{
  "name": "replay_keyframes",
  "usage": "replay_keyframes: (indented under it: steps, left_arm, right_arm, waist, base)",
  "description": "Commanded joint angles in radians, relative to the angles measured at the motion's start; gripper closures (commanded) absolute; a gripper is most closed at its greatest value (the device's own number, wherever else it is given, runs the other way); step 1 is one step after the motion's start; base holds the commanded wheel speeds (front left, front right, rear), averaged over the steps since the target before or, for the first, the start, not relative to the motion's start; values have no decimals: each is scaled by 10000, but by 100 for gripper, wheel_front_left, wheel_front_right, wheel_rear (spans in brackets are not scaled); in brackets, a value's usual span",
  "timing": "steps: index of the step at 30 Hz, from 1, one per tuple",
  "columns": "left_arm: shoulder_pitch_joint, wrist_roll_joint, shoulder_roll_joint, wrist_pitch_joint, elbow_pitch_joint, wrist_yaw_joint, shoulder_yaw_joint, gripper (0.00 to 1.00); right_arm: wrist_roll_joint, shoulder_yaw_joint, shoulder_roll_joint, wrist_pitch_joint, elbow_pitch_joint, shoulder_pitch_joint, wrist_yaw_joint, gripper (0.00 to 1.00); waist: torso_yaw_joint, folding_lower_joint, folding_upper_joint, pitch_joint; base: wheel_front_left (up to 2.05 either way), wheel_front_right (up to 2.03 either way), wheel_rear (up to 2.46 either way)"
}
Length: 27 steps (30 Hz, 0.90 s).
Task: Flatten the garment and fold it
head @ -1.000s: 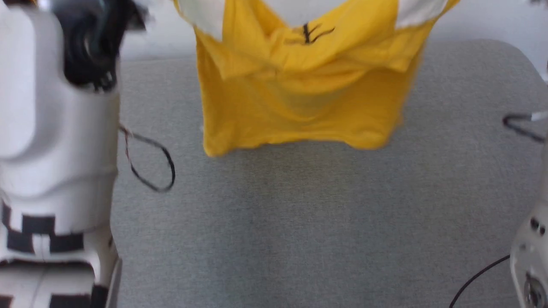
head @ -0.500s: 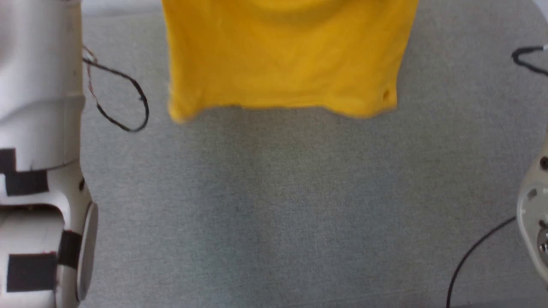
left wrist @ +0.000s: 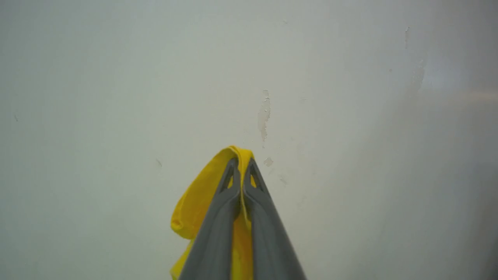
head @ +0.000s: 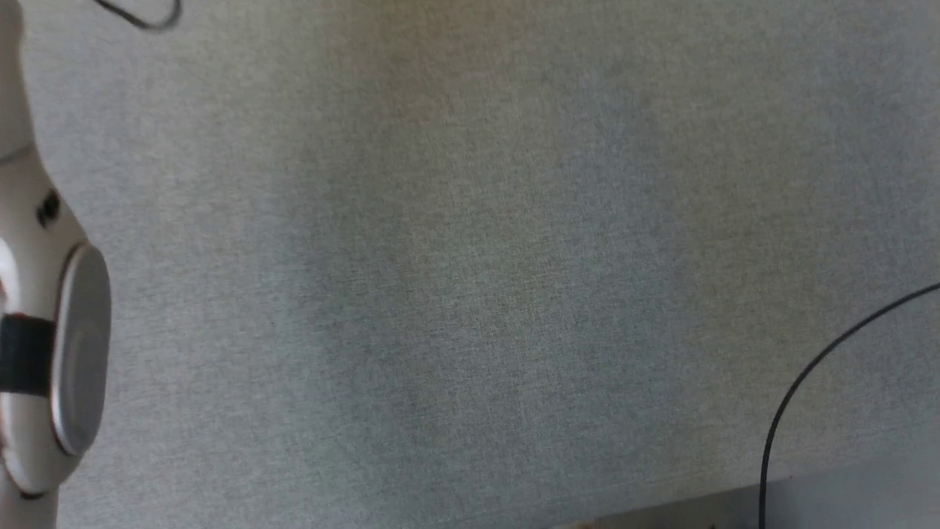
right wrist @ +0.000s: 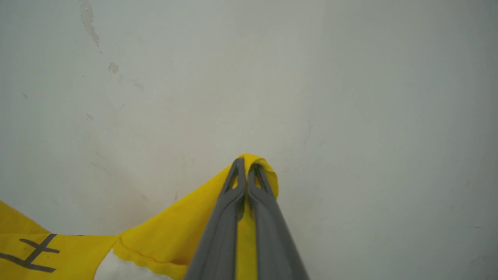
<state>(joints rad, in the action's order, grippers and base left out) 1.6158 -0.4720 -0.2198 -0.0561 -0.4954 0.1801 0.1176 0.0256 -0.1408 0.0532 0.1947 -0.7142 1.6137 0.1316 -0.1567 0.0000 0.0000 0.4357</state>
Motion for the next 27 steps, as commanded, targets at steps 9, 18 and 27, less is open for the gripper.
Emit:
replay_keyframes:
  steps: [9, 18, 27]
  left_arm:
    - [926, -344, 388, 975, 170, -151, -295, 100]
    - [1793, -663, 326, 1713, 512, -435, -632, 100]
    - [1726, -898, 3, 1863, 241, -895, -722, 100]
  right_arm:
    - [-1039, -836, -29, -1006, -273, 1242, -9, 100]
    - [-1614, -1133, -29, -1932, 38, 2063, -9, 100]
    - [-2043, -501, -19, -2563, -61, 2218, -9, 100]
  waist:
    - [89, 0, 0, 2063]
    - [295, 0, 0, 3378]
    - [509, 0, 0, 4243]
  base:
    - [0, 0, 0]
    - [0, 0, 0]
    - [0, 0, 0]
